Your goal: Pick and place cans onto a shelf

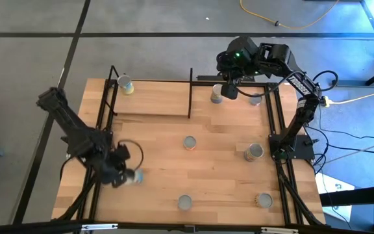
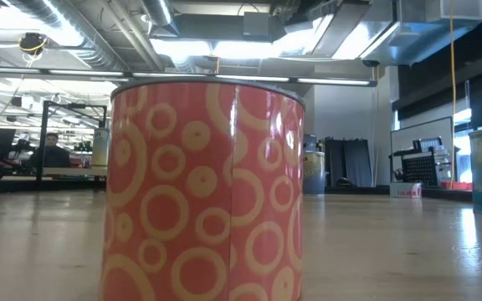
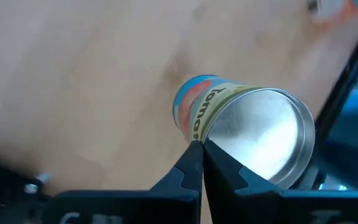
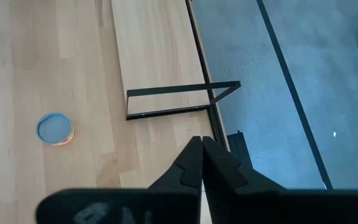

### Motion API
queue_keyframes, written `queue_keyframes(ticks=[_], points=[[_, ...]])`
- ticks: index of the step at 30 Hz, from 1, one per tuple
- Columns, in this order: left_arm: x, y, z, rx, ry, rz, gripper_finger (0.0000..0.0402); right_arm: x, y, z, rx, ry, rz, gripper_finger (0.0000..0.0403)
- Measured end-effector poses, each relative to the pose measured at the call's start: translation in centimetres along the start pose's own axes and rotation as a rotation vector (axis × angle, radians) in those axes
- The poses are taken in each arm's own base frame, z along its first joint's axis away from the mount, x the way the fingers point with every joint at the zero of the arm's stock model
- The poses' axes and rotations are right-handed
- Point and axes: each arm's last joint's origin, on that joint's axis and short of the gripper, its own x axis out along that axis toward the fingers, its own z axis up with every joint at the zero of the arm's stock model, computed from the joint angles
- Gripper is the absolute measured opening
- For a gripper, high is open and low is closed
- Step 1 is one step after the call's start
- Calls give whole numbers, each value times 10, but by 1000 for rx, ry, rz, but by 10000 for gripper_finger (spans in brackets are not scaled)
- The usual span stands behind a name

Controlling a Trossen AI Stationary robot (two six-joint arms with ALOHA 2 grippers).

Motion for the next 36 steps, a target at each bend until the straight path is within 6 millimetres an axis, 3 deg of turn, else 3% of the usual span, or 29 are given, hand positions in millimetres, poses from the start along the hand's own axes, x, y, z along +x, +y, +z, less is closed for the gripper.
queue_keyframes(ticks=[9,15,28,36], points=[[-19,54,34,-303,-51,196,0,0,0,1,1,-7,-2,10],[-25,77,57,-487,-118,244,0,0,0,1,-1,-10,-3,10],[-30,119,96,-675,-273,352,0,0,0,1,-2,-10,-4,10],[-35,145,107,-742,-346,481,0,0,0,1,-2,-10,-4,10]])
